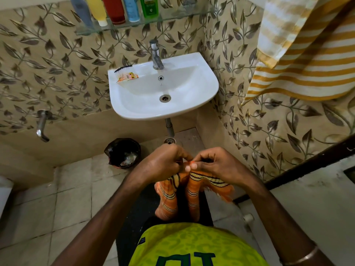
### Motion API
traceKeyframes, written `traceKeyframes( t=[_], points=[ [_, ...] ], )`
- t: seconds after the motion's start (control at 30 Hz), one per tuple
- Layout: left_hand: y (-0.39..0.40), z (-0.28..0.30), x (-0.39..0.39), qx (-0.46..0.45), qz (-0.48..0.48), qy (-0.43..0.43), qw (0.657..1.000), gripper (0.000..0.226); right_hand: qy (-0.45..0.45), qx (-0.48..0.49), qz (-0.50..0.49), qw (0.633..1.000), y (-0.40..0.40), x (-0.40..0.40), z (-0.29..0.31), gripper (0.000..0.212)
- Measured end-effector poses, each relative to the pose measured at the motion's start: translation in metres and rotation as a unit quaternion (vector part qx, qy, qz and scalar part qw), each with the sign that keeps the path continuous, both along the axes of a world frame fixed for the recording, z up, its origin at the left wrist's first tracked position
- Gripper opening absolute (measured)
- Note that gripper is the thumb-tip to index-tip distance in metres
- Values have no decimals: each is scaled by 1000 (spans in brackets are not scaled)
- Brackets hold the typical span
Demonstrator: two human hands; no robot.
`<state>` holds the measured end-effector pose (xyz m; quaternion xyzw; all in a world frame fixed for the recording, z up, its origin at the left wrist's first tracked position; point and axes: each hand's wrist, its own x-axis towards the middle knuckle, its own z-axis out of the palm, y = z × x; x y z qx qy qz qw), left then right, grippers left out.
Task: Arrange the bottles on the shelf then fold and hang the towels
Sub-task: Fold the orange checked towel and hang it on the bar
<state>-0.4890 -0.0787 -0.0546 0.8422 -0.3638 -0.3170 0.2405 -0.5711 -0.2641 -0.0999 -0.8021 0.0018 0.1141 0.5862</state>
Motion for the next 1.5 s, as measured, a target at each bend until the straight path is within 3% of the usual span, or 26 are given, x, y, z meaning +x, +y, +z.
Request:
traceKeyframes(
  t=[0.17,0.83,1.0,1.13,1.2,1.33,1.5],
  points=[
    [0,-3,5,11,47,-23,999,4,6,15,-14,1000,-4,-2,-3,23],
    [9,-7,27,31,87,-33,995,10,57,-14,-46,997,-34,-29,-14,9],
    [7,-13,29,36,103,-64,992,11,20,106,-52,993,-28,-28,-8,29],
    [5,-16,28,30,123,-69,990,11,1,161,13,987,-22,-26,-2,19],
    [4,-15,26,18,130,-65,989,12,4,171,57,984,-18,-24,0,27],
    [0,-12,23,-10,145,-56,988,12,-76,90,23,993,-7,-18,2,37],
    [-1,-14,19,-61,187,-11,980,6,-208,-18,-54,976,3,-11,10,19]
  ],
)
